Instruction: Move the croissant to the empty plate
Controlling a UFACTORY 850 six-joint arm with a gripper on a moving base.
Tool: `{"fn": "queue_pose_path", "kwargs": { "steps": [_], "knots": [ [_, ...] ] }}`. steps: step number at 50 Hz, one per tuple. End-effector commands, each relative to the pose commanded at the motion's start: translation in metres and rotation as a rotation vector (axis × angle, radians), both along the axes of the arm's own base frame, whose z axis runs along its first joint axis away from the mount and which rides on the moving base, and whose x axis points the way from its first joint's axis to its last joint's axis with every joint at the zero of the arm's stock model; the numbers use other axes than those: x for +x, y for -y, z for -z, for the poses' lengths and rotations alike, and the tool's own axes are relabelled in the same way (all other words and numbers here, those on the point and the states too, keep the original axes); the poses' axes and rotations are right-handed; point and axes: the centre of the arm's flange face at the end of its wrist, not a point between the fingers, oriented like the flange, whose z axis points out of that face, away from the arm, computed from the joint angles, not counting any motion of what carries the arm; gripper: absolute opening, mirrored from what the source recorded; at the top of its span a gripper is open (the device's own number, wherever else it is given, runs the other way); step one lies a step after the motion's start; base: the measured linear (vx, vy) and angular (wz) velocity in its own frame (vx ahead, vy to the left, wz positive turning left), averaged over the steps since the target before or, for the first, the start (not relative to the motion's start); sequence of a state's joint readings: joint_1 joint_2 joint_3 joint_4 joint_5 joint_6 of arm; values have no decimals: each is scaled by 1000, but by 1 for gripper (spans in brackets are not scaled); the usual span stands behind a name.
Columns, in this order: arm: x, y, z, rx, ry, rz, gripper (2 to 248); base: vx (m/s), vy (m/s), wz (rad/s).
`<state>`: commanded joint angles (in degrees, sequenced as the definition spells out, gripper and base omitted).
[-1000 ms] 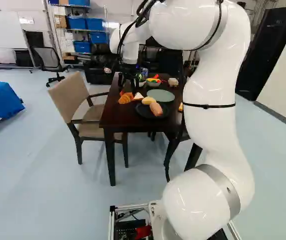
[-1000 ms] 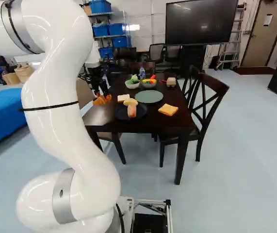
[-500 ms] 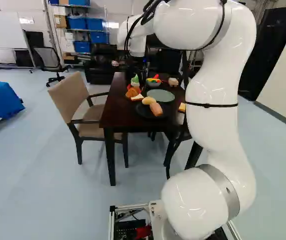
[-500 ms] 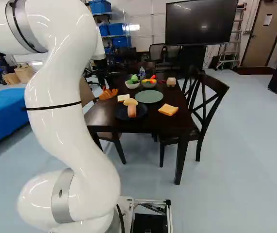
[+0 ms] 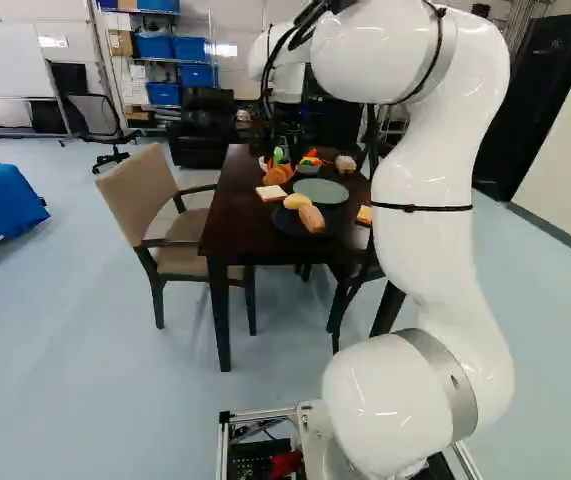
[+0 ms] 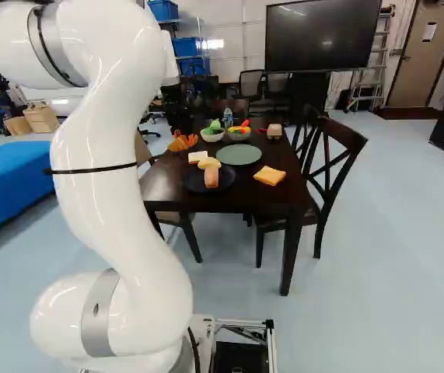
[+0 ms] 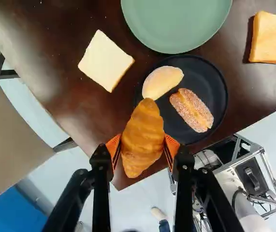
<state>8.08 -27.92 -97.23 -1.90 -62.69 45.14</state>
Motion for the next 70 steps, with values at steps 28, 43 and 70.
{"fn": "queue_pose_path", "kwargs": {
  "steps": [28, 43, 70],
  "knots": [
    [41, 37, 1, 5, 41, 62, 139, 0, 0, 0],
    [59, 64, 1, 6, 62, 102, 139, 0, 0, 0],
    [83, 115, 3, 4, 84, 176, 139, 0, 0, 0]
  ]
}}
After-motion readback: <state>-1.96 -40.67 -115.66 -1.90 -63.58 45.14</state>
